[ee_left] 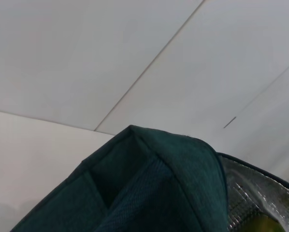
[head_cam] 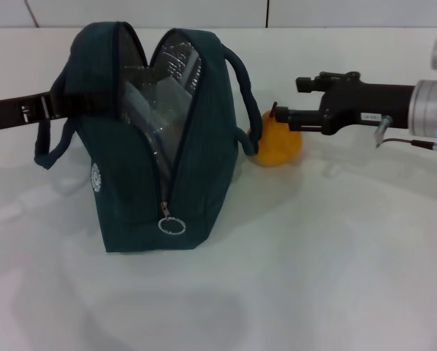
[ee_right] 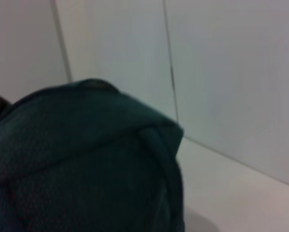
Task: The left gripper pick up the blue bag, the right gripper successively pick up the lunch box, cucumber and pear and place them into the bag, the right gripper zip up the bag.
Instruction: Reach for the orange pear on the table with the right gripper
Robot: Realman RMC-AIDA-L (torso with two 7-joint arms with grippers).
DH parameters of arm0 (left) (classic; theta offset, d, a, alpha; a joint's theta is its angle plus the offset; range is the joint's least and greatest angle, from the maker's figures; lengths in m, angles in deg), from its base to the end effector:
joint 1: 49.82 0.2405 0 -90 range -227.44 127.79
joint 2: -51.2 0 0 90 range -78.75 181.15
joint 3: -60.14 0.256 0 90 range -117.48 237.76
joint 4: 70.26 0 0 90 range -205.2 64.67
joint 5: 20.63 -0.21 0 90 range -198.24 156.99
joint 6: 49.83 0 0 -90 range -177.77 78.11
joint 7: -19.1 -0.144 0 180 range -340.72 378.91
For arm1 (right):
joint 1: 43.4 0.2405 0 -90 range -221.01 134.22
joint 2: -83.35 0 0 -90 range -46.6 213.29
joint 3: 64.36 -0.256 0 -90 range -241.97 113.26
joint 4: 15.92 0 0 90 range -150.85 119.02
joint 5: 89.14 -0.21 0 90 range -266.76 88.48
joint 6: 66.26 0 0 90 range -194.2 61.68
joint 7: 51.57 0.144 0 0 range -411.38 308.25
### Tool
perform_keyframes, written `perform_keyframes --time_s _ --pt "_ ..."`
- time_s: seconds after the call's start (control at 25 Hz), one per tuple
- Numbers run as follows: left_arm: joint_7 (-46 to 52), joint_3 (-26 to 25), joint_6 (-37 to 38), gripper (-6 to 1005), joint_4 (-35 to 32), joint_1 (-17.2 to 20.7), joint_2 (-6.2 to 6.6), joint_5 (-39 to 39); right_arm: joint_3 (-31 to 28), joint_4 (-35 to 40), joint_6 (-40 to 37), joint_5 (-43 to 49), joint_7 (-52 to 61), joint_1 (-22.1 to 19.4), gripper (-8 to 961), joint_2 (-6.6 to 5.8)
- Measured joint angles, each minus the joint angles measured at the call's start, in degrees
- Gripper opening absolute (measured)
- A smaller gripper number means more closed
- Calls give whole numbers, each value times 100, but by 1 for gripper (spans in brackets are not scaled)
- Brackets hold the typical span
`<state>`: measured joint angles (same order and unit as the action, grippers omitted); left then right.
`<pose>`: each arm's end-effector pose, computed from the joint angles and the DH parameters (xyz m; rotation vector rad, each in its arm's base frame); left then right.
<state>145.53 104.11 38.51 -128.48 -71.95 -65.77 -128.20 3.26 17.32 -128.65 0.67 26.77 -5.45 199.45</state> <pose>-0.2642 0.3334 0.0737 -2.3489 -1.3922 -0.8096 0.2078 0.4020 -0.0278 -2.6057 0.4682 0.5948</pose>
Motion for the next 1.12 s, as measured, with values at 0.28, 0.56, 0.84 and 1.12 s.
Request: perform_keyframes --time_s 0.28,0.56,0.84,1.12 --pt "-125 -26 -28 40 215 -39 17 1 565 -11 381 -353 -7 81 740 9" --pt "-137 -29 -105 40 224 -79 20 31 589 -467 462 -381 -8 417 738 8" --pt "-122 -29 -172 40 231 -128 10 42 593 -712 534 -451 -16 548 736 8" --pt "-125 -29 -180 40 232 -138 -7 47 604 -923 520 -684 -164 634 702 8"
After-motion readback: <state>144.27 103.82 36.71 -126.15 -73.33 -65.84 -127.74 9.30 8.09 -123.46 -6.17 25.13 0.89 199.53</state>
